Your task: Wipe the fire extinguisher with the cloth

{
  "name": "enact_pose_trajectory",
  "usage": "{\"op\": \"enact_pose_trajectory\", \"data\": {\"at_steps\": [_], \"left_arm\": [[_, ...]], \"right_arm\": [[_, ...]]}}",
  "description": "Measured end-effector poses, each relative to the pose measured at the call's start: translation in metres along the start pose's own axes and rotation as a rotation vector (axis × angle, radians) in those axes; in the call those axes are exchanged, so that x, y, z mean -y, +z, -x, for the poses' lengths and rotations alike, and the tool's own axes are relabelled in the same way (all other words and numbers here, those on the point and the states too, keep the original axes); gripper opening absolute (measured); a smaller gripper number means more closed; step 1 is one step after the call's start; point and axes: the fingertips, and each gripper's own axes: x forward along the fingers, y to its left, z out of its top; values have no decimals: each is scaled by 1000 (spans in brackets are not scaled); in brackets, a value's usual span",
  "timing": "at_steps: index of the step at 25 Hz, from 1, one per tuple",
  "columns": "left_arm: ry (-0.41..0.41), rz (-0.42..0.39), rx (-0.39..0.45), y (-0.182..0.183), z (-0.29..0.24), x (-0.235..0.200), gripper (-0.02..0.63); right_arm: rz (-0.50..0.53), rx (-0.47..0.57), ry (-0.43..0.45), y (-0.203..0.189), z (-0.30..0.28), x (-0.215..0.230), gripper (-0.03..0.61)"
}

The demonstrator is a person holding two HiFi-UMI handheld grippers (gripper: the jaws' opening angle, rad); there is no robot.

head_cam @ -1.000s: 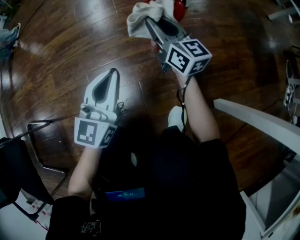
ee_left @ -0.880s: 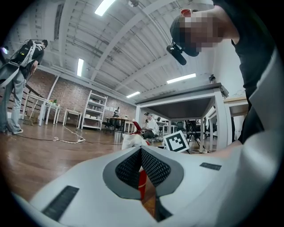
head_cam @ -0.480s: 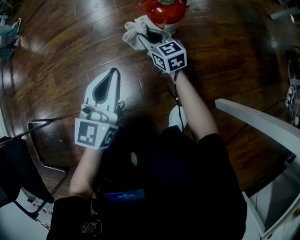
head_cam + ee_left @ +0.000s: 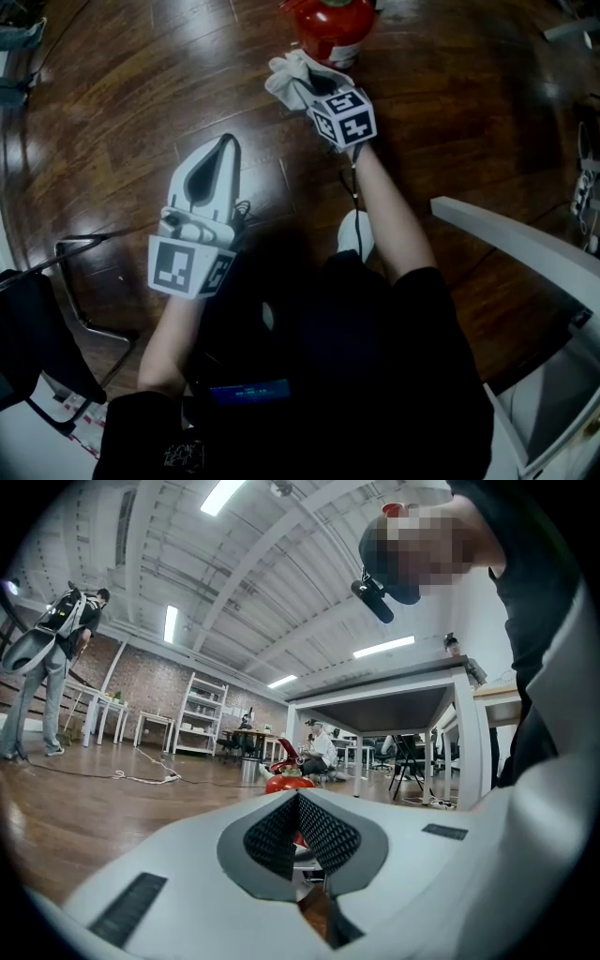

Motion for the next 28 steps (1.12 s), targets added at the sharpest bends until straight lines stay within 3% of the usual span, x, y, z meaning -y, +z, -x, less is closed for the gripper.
{"op": "enact_pose_trajectory", "data": {"at_steps": [7,12,16,21,28], "left_arm": [[-8,8,-34,-9,2,4,2],[-39,19,2,-4,2,9,2],[-36,31,-11,-4,1,9,2],[-34,20,-34,-7,3,3,2],[-31,26,-33,-8,3,0,2]], "right_arm": [[-21,73,-18,16,37,8,95],[-9,170,-50,44,85,16,95],[-29,308,-57,85,132,21,95],[-148,520,-62,142,185,38,97],[-90,646,-124,215,219,63,97]]}}
